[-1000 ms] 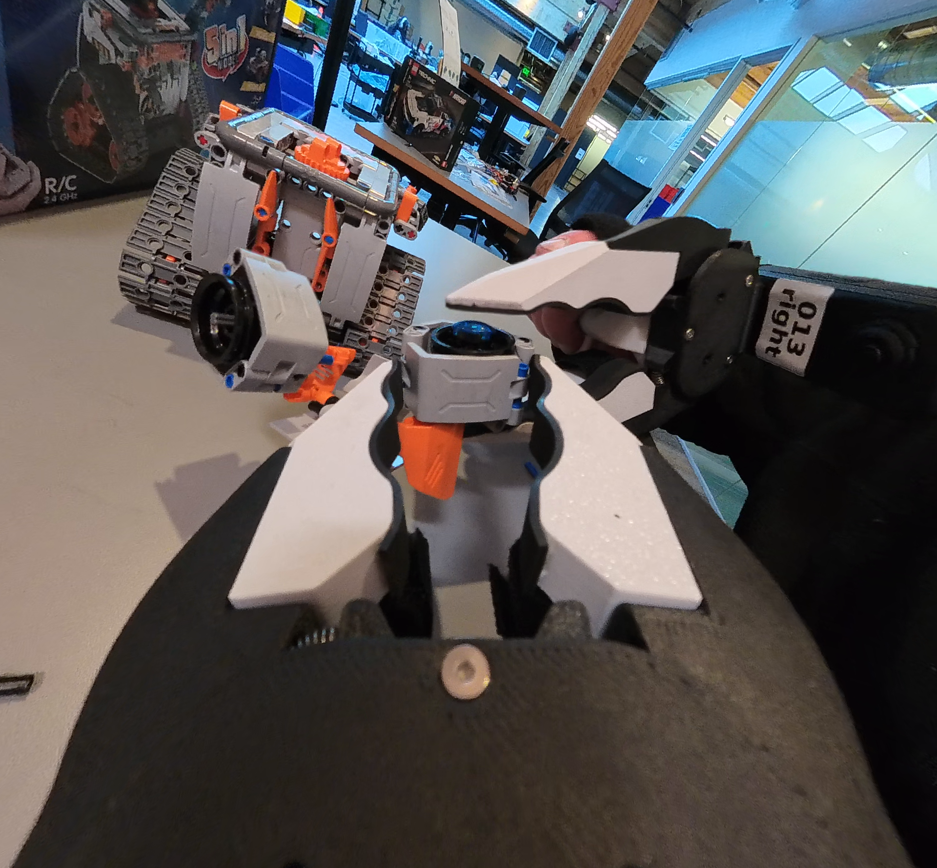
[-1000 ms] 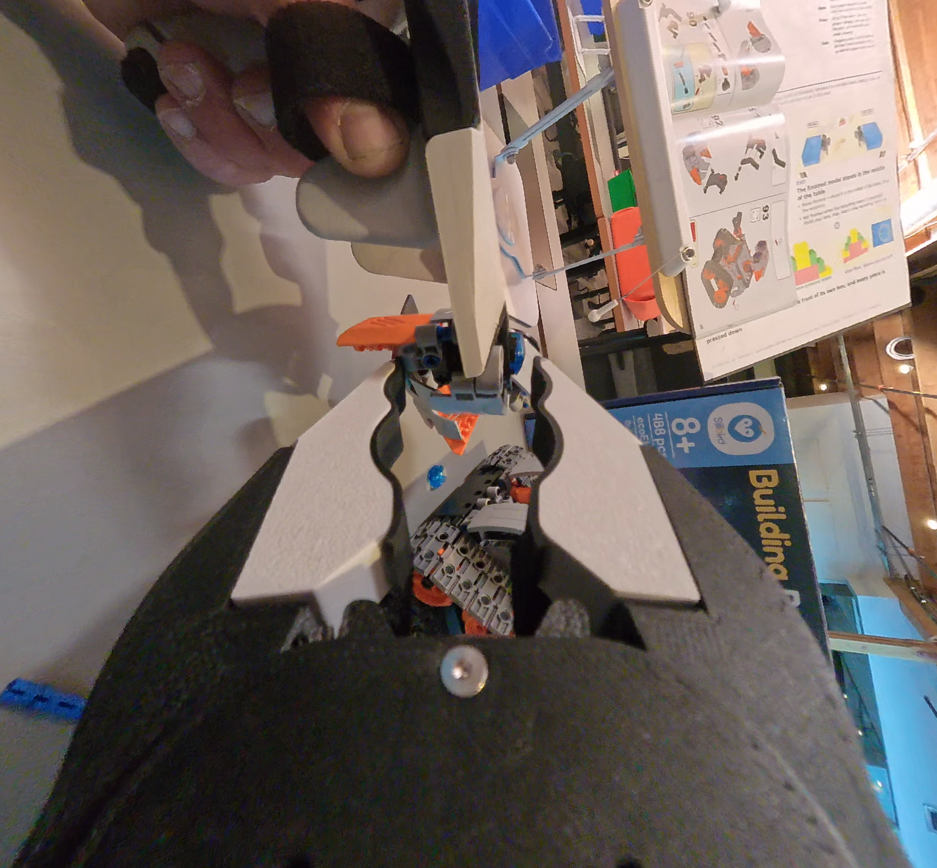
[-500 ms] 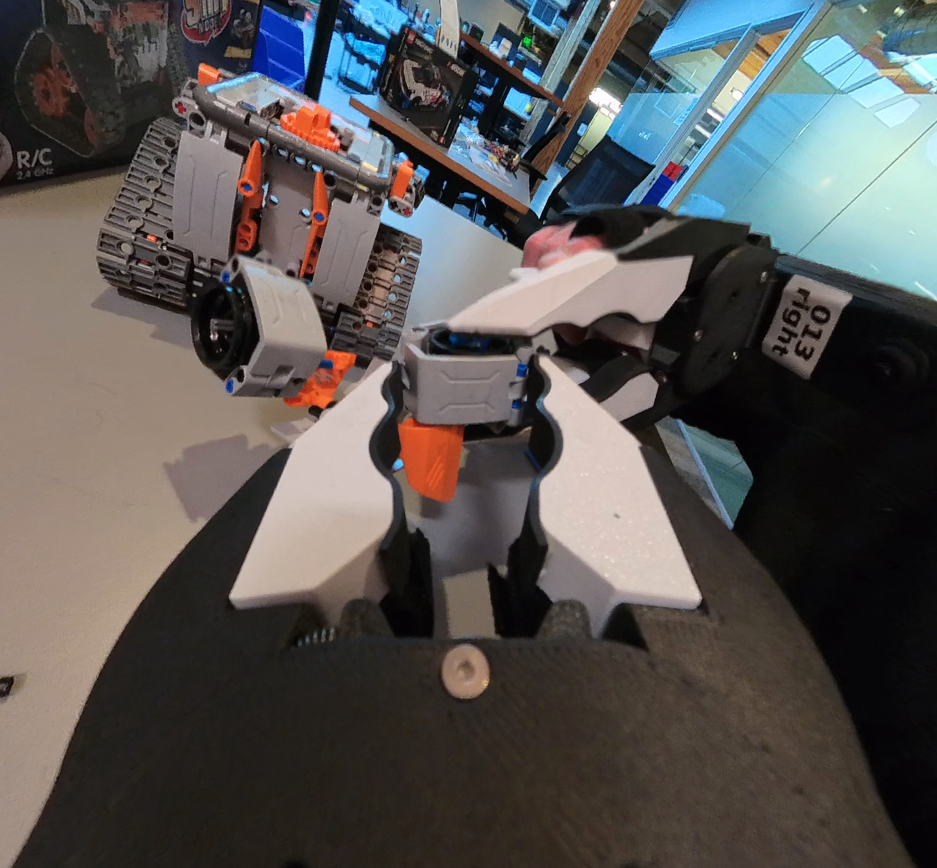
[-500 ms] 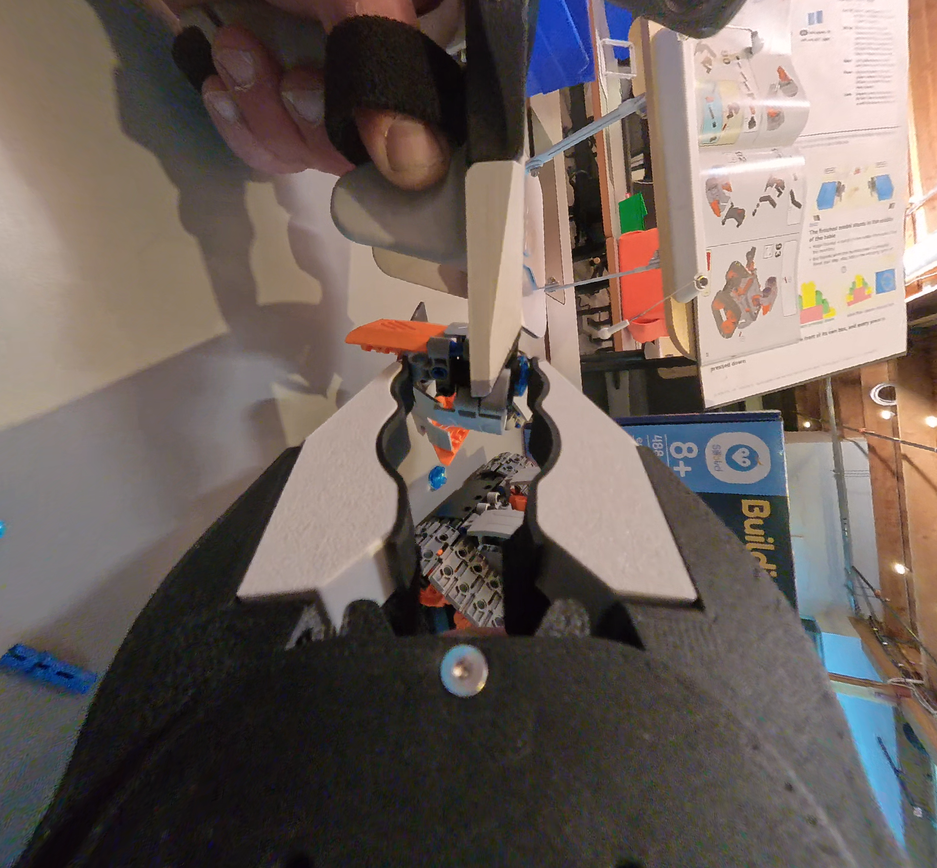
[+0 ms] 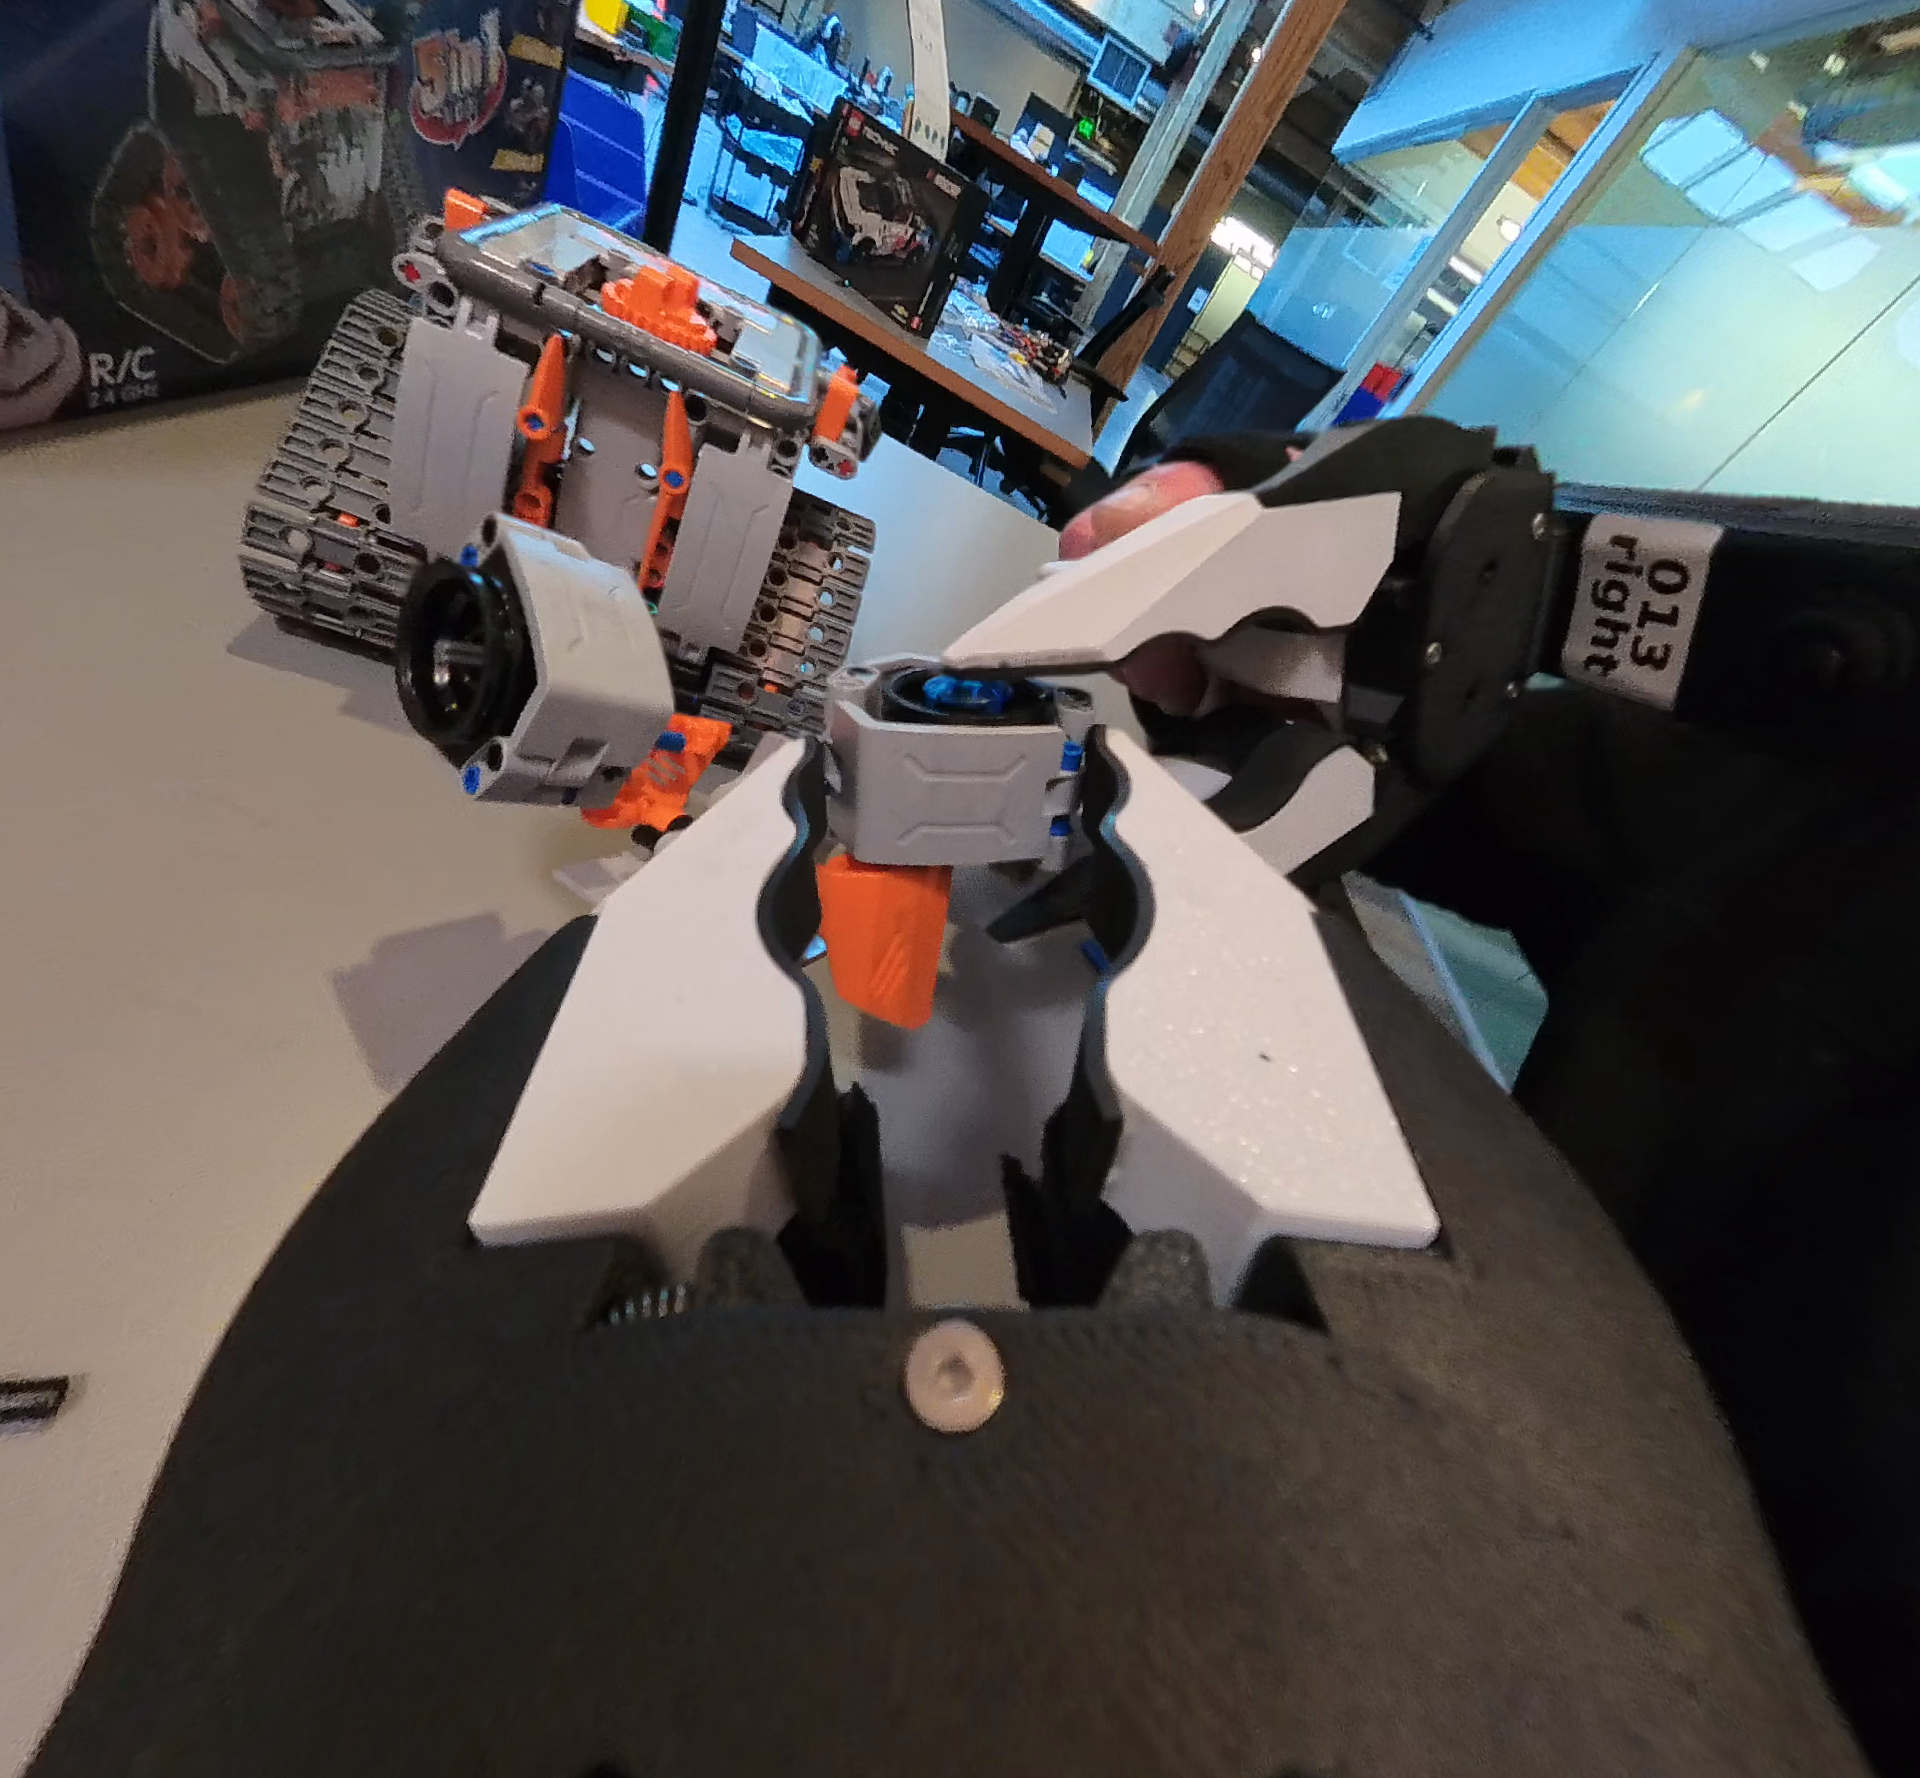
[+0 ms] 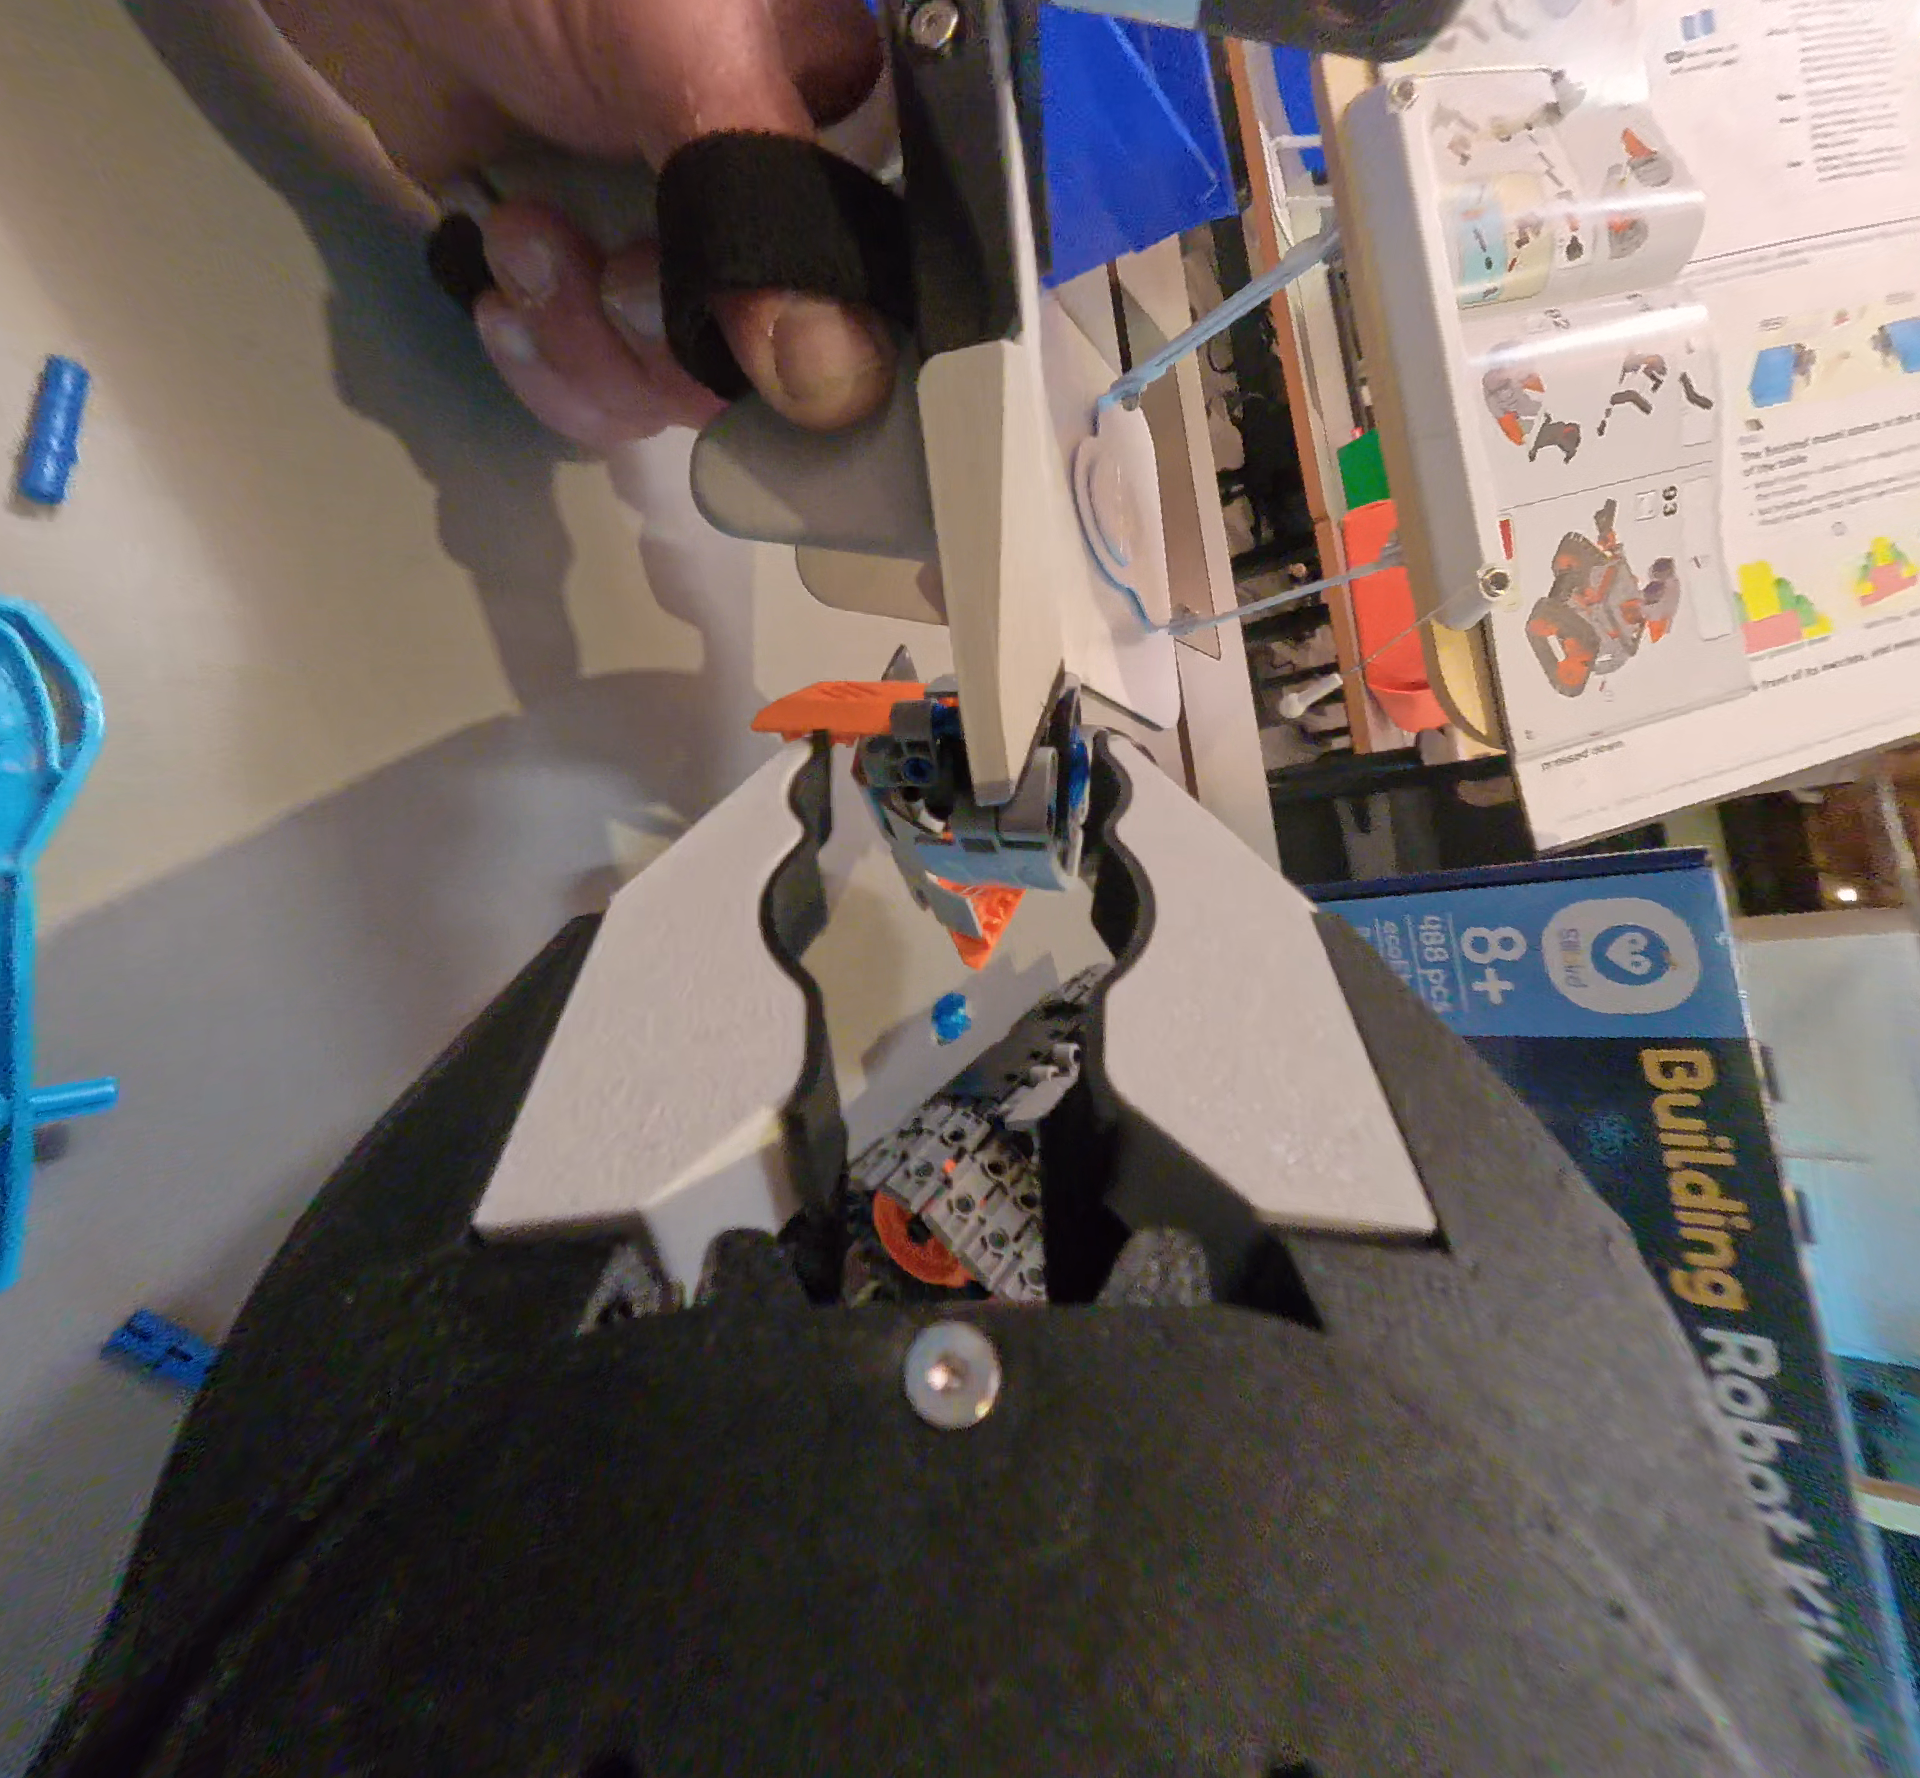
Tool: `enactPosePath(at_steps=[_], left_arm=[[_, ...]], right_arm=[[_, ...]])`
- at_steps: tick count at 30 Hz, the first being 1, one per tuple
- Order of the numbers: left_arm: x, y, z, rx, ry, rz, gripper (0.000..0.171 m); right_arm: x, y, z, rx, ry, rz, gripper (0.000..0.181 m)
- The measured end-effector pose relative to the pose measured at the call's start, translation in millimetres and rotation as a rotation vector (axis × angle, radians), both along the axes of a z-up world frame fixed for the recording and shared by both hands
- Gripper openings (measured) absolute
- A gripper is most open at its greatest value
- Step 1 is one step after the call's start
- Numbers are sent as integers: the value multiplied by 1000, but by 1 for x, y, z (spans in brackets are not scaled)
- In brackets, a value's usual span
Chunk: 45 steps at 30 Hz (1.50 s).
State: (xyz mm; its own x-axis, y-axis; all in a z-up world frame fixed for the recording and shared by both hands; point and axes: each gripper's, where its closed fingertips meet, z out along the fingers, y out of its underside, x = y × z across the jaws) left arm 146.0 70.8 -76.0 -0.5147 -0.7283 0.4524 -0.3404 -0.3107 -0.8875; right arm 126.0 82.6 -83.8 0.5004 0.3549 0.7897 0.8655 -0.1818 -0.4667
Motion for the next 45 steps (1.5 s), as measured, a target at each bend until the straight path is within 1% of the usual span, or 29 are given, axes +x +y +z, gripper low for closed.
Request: enactPosePath(at_steps=[2, 5, 6, 8, 11, 12, 17, 19, 22, 23, 25, 31, 35, 39, 43, 44, 45], left_arm=[[1, 8, 1, -33, 3, 20, 47], [1, 6, 1, -47, 4, 9, 47], [1, 5, 1, -42, 2, 5, 47], [1, 6, 2, -50, -3, 10, 47], [1, 7, 3, -82, 1, 3, 47], [1, 6, 3, -87, 3, -2, 47], [2, 8, 4, -94, -5, 2, 47], [1, 8, 8, -109, -18, -11, 50], [-2, 4, 12, -89, -37, -49, 59], [-2, 3, 13, -81, -40, -54, 59], [-1, 5, 10, -35, -37, -38, 47], [-2, 3, 13, -22, -49, -43, 46], [-2, 7, 15, -47, -55, -32, 46], [-1, 14, 17, -133, -38, -32, 46], [-2, 8, 15, -119, -34, -54, 46], [-2, 7, 14, -108, -33, -54, 46], [-1, 7, 14, -102, -33, -50, 46]], right_arm=[[1, -1, 1, 7, 12, 1, 53], [4, -1, 4, 29, 18, -6, 46], [5, -1, 6, 36, 23, -9, 41], [8, -1, 8, 51, 27, -16, 48], [6, 0, 8, 67, -6, -12, 45], [5, 0, 8, 74, -23, -14, 37], [6, 1, 10, 84, 6, -16, 35], [8, 1, 13, 90, 33, -14, 35], [11, -1, 16, 90, 86, -7, 35], [11, -2, 17, 92, 104, -2, 35], [10, -4, 19, 88, 150, 12, 35], [10, -6, 22, 90, 184, 28, 35], [8, -7, 26, 102, 216, 47, 37], [11, -9, 31, 101, 265, 58, 31], [13, -9, 30, 95, 265, 56, 22], [14, -9, 30, 94, 262, 56, 15], [14, -9, 30, 90, 261, 55, 15]])
